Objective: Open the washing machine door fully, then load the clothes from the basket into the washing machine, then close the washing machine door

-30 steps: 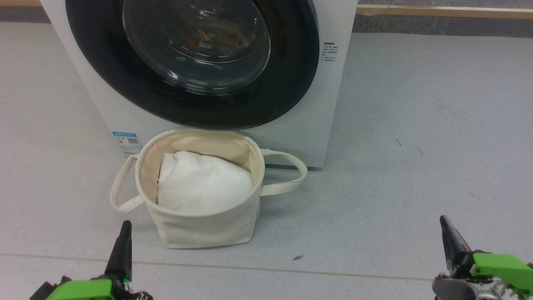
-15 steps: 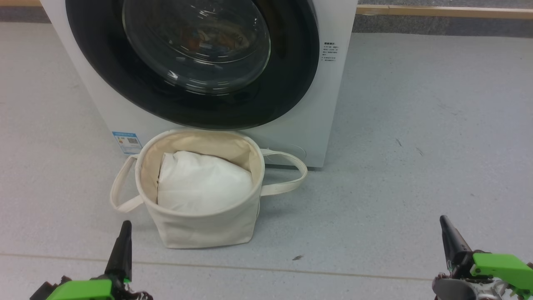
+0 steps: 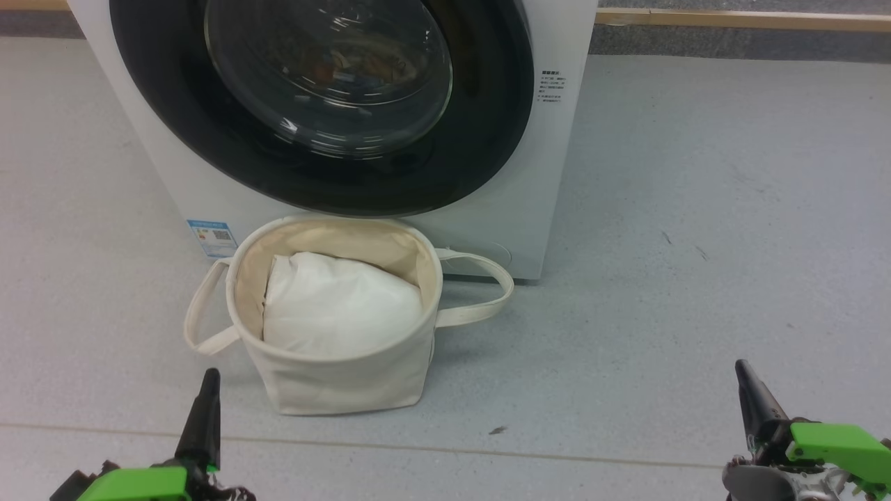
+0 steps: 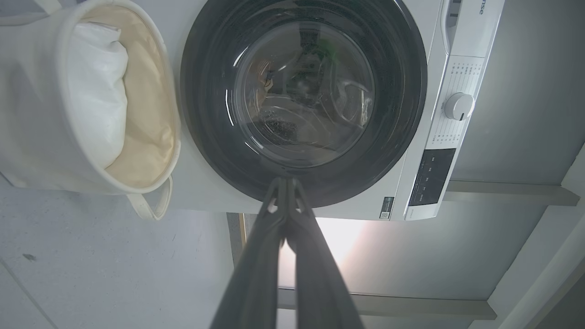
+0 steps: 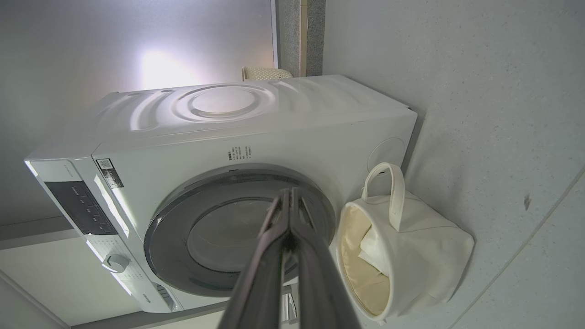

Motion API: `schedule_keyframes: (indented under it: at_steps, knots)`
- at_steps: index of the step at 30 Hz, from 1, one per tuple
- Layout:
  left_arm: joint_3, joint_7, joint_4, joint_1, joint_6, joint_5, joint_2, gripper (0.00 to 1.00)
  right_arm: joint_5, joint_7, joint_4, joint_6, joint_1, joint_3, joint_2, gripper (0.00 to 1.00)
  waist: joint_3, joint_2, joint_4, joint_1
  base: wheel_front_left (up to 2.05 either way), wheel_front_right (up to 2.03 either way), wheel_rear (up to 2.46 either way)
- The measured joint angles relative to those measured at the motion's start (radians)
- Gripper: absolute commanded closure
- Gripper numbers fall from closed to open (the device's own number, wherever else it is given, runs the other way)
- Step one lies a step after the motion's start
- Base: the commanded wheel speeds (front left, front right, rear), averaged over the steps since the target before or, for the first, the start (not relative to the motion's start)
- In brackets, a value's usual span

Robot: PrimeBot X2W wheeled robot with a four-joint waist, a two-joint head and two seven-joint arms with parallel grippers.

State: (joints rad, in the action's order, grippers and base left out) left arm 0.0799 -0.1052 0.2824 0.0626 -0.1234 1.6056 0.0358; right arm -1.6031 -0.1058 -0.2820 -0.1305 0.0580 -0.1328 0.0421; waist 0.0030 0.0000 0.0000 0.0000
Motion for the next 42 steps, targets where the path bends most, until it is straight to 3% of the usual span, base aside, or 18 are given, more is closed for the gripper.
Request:
schedule_keyframes:
  at_steps: [42]
  knots:
    - [0.0,0.0,0.0,0.0,0.0,0.0,0.0,1.0,0.0,0.0,0.0,0.0,0.0,0.0,0.0,1.0,0.0,0.0,0.0,0.0,0.0,0.0,0.0]
